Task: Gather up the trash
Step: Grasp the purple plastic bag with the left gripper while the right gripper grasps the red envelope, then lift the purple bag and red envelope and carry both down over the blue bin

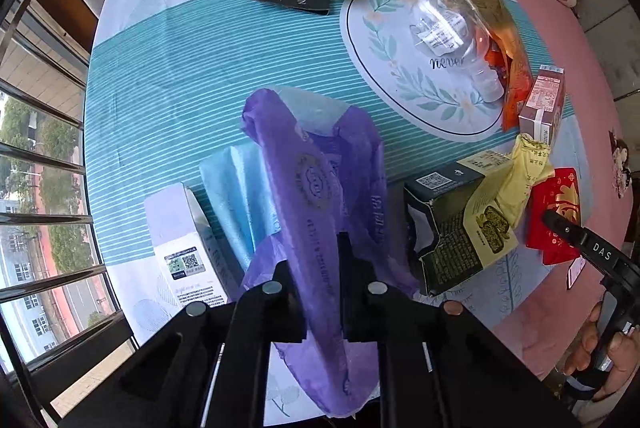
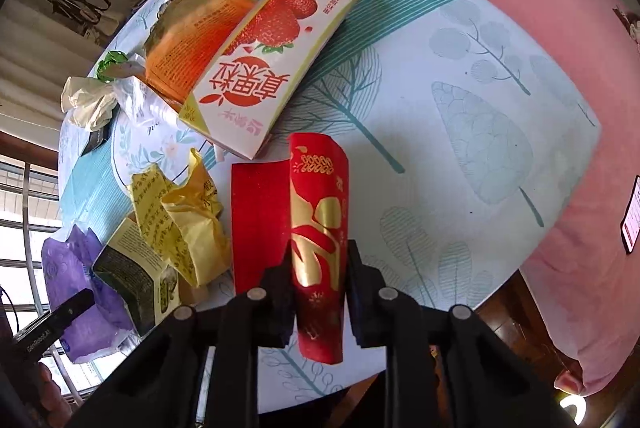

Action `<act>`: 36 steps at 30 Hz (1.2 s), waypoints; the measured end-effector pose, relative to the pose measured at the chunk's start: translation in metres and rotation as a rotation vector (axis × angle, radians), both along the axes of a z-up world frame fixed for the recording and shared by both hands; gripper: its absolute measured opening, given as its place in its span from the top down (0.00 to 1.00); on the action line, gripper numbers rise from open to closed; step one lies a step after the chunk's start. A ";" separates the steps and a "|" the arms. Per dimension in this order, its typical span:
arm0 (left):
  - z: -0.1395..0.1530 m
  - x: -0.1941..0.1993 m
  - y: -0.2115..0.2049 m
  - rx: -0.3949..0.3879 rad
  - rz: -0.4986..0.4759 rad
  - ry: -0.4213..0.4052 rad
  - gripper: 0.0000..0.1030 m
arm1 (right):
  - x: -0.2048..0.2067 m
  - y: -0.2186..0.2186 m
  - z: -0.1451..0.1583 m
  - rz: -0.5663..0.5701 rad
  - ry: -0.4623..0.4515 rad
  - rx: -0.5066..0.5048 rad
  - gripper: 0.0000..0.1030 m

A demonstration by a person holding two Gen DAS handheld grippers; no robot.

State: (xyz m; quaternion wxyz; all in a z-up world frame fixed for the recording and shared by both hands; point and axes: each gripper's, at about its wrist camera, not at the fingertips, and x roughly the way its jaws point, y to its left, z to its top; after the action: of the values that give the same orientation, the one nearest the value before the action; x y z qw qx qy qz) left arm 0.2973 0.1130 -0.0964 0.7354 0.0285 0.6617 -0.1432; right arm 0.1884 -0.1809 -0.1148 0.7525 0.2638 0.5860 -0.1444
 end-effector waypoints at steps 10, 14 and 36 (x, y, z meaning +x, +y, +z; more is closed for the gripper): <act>0.041 -0.013 0.000 -0.053 0.009 -0.110 0.95 | 0.000 0.010 0.045 0.071 -0.065 -0.026 0.85; 0.063 -0.026 0.005 -0.080 0.043 -0.164 0.95 | -0.006 0.009 0.060 0.125 -0.092 -0.030 0.85; 0.147 -0.250 -0.030 -0.057 0.389 -0.452 0.95 | -0.098 -0.025 0.088 0.580 -0.285 0.082 0.85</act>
State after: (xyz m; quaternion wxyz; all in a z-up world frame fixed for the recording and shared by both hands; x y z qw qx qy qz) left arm 0.0472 0.0827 0.0509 0.8783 -0.0882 0.4698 -0.0081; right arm 0.0905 -0.2060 -0.0265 0.8255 0.1335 0.5306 0.1384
